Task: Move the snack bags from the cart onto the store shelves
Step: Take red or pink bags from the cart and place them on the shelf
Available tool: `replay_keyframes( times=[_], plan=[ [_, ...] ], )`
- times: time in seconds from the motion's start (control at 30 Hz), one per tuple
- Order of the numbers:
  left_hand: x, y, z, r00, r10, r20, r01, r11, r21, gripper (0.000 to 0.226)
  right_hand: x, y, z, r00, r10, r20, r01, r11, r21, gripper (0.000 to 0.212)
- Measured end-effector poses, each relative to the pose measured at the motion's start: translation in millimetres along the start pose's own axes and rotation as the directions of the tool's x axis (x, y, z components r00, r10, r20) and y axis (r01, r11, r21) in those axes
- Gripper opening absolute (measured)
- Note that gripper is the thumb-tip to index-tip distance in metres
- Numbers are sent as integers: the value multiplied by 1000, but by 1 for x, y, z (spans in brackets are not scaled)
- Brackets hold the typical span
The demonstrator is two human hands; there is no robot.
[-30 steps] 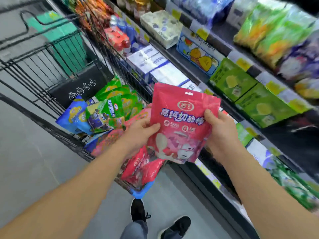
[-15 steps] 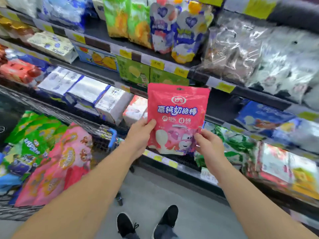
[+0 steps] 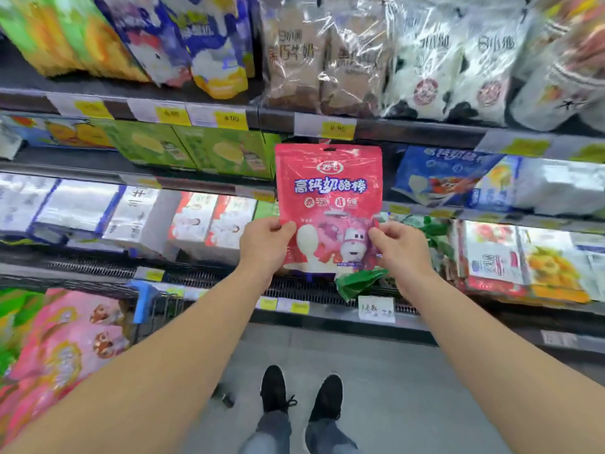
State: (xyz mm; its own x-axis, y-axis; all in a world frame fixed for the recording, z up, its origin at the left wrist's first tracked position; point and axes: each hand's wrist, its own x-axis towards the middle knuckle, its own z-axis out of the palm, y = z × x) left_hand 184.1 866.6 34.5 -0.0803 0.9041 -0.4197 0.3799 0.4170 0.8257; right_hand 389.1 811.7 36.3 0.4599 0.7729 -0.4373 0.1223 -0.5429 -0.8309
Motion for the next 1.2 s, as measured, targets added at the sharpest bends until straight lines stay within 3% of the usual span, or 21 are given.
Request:
replay_keyframes(
  times=[0.27, 0.4, 0.57, 0.7, 0.83, 0.97, 1.1, 1.2],
  plan=[
    [62, -11, 41, 997, 30, 68, -30, 1000, -10, 12, 49, 16, -5, 986, -149, -79, 120, 947, -297, 22],
    [101, -10, 59, 992, 86, 93, -78, 993, -83, 11, 84, 17, 3, 969, -201, -140, 146, 933, -330, 20],
    [142, 8, 67, 971, 236, 35, -231, 966, -114, 11, 128, 10, 14, 918, -276, -285, 208, 946, -248, 21],
    [160, 22, 74, 936, 353, -1, -349, 926, -144, 21, 148, 3, 25, 934, -208, -290, 243, 966, 90, 19],
    [177, 19, 86, 944, 330, 5, -322, 923, -210, 25, 155, 7, 33, 918, -235, -320, 310, 927, 211, 23],
    [168, 10, 94, 955, 290, 63, -267, 932, -244, 7, 153, 18, 41, 952, -146, -268, 236, 908, 345, 20],
    [159, 0, 96, 943, 275, 185, -209, 926, -315, 47, 139, 36, 48, 955, -195, -224, 252, 933, 259, 41],
    [157, 5, 101, 917, 278, 286, -180, 928, -327, 52, 135, 36, 49, 956, -263, -133, 275, 958, 82, 56]
  ],
)
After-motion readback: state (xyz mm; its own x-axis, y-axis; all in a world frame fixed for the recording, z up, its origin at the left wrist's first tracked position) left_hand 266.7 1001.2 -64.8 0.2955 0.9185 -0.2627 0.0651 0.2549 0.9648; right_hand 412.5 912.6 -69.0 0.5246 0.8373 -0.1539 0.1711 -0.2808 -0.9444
